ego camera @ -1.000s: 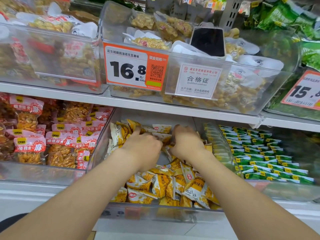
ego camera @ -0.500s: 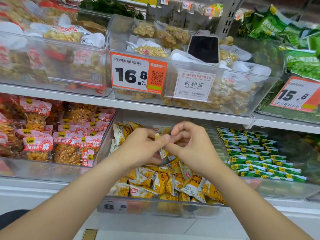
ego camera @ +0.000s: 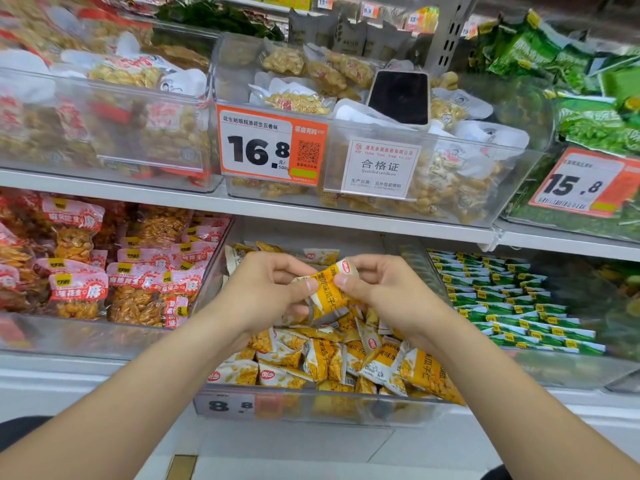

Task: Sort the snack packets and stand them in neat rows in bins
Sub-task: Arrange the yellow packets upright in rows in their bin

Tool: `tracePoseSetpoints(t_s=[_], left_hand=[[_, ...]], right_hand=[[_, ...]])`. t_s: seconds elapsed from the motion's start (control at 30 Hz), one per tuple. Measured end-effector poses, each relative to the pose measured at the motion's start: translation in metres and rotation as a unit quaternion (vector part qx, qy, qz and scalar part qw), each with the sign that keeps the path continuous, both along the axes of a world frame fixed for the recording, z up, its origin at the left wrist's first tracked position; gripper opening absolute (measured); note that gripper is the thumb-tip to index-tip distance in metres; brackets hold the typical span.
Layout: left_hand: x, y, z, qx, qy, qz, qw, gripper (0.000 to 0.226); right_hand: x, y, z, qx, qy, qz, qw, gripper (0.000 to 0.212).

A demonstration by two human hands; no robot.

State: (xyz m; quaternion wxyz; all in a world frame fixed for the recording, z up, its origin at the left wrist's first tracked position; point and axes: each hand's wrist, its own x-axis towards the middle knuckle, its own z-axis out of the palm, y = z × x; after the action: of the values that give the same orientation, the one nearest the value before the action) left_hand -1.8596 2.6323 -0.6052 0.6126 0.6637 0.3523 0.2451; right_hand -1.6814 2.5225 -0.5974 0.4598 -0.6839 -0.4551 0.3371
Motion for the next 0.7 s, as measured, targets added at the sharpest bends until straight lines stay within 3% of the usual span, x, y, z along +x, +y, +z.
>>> tracePoseSetpoints(t_s=[0.13, 0.17, 0.23, 0.3, 0.37, 0.53, 0.7], left_hand=[[0.005, 0.004, -0.004, -0.002, -0.027, 0.04, 0.999, 0.014], [0.004, 0.006, -0.006, 0.026, -0.011, 0.043, 0.999, 0.015], [0.001, 0.009, -0.01, 0.151, 0.066, 0.035, 0.986, 0.016], [-0.001, 0.006, -0.014, 0.274, 0.134, 0.0, 0.952, 0.014], [-0.002, 0.001, -0.019, 0.376, 0.175, -0.057, 0.908, 0.021], [-0.007, -0.003, -0.033, 0.571, 0.294, -0.168, 0.748, 0.037], [-0.01, 0.0, -0.029, 0.639, 0.316, -0.151, 0.685, 0.037]], right_hand=[[0.001, 0.01, 0.0, -0.004, -0.03, 0.019, 0.999, 0.031], [0.005, 0.013, -0.003, -0.01, -0.071, 0.01, 0.997, 0.035], [0.014, 0.02, -0.009, -0.036, -0.259, -0.039, 0.965, 0.044], [0.017, 0.026, -0.009, -0.065, -0.403, -0.061, 0.911, 0.051], [0.017, 0.035, -0.008, -0.088, -0.433, -0.018, 0.897, 0.048], [0.014, 0.063, -0.039, -0.195, -0.472, 0.069, 0.857, 0.05], [0.02, 0.087, -0.046, -0.185, -0.414, 0.007, 0.891, 0.05]])
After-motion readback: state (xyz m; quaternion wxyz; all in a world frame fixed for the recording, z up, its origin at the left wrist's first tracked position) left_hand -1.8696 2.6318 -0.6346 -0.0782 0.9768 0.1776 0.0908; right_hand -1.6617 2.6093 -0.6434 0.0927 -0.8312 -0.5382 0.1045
